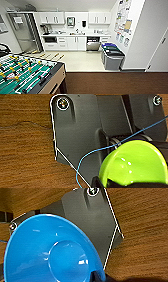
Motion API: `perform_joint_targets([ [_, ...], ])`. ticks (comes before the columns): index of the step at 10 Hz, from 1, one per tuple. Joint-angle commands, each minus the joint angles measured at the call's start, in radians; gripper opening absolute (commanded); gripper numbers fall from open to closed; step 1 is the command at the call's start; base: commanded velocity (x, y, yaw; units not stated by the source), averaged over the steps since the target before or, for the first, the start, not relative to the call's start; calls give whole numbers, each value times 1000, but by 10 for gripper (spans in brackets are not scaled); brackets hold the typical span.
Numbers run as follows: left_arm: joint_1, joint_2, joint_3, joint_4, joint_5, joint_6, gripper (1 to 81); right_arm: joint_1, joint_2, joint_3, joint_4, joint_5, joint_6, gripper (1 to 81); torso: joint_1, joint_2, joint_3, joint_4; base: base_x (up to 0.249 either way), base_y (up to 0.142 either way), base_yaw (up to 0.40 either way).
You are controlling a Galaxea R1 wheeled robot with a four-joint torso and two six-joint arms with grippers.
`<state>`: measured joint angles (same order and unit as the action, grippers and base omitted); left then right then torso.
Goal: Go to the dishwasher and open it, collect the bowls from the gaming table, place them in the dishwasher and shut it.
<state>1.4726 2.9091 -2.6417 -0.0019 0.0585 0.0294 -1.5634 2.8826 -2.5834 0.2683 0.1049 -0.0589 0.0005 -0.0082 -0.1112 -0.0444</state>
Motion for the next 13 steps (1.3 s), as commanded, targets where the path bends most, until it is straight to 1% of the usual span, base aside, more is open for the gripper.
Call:
perform_joint_targets([
  [1,-39,-8,0,7,64,6,10,32,-13,2,-1,-62,-1,10,0,0,0,0,189,0,0],
  [8,-39,-5,0,7,64,4,10,33,-13,2,-1,-62,-1,10,0,0,0,0,189,-75,0],
  [13,-39,-5,0,7,64,4,10,33,-13,0,-1,-62,-1,10,0,0,0,0,190,0,0],
])
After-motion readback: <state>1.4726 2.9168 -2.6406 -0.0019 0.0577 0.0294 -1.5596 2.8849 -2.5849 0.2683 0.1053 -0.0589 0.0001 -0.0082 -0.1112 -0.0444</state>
